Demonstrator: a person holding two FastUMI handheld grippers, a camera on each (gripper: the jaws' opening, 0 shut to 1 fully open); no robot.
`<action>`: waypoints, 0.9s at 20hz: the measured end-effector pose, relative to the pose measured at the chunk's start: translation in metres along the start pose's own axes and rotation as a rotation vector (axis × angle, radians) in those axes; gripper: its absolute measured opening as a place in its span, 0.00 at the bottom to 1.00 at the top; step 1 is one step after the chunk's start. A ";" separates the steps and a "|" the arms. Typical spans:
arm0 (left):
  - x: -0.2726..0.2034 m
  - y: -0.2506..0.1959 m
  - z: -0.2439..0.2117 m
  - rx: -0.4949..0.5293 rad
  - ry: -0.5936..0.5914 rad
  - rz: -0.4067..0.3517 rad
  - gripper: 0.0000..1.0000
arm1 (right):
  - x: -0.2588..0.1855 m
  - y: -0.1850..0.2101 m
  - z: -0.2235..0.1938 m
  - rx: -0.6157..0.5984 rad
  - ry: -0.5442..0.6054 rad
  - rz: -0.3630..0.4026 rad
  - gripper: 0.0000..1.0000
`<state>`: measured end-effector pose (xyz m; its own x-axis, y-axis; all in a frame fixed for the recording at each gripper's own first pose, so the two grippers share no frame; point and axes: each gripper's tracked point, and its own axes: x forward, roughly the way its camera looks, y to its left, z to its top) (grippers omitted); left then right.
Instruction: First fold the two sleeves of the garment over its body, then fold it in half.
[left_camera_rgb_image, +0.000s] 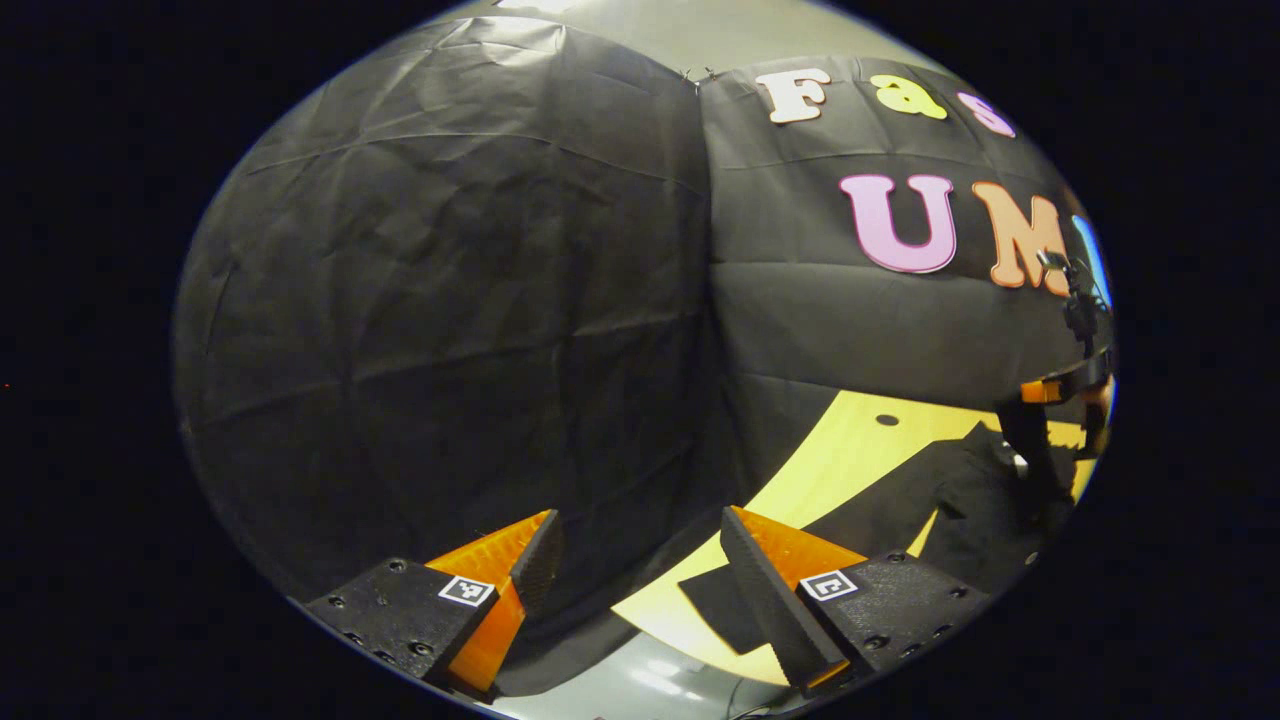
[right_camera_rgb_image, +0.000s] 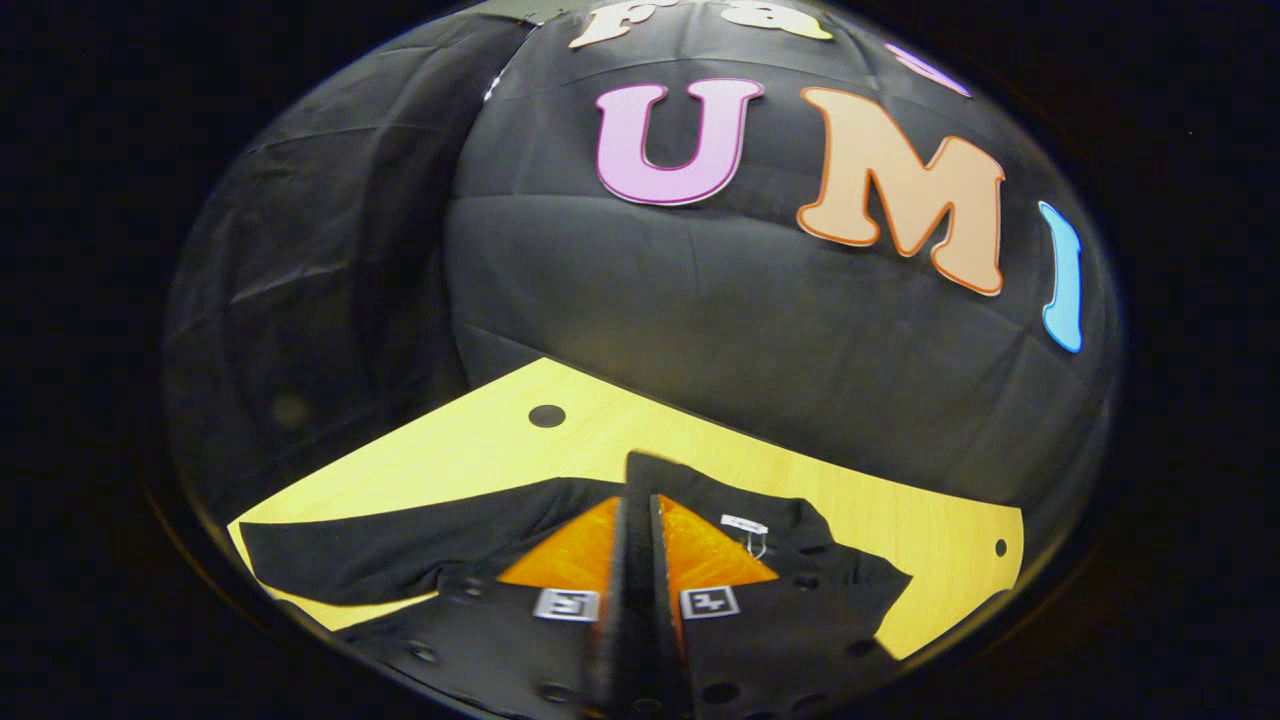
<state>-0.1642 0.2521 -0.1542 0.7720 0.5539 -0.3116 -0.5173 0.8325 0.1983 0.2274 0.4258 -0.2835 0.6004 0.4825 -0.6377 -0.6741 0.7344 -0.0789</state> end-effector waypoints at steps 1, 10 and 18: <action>0.000 0.002 -0.006 0.011 0.005 0.002 1.00 | 0.001 0.007 0.002 0.006 -0.008 0.012 0.43; 0.020 -0.056 -0.031 -0.047 0.063 -0.128 0.95 | -0.040 -0.022 0.009 0.035 -0.050 -0.064 0.99; 0.047 -0.107 -0.085 -0.017 0.206 -0.213 0.95 | -0.153 -0.104 0.030 0.130 -0.198 -0.168 0.96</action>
<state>-0.1039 0.1880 -0.2686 0.7737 0.3519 -0.5269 -0.3589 0.9287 0.0931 0.2185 0.2904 -0.1545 0.7801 0.4232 -0.4608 -0.5046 0.8610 -0.0635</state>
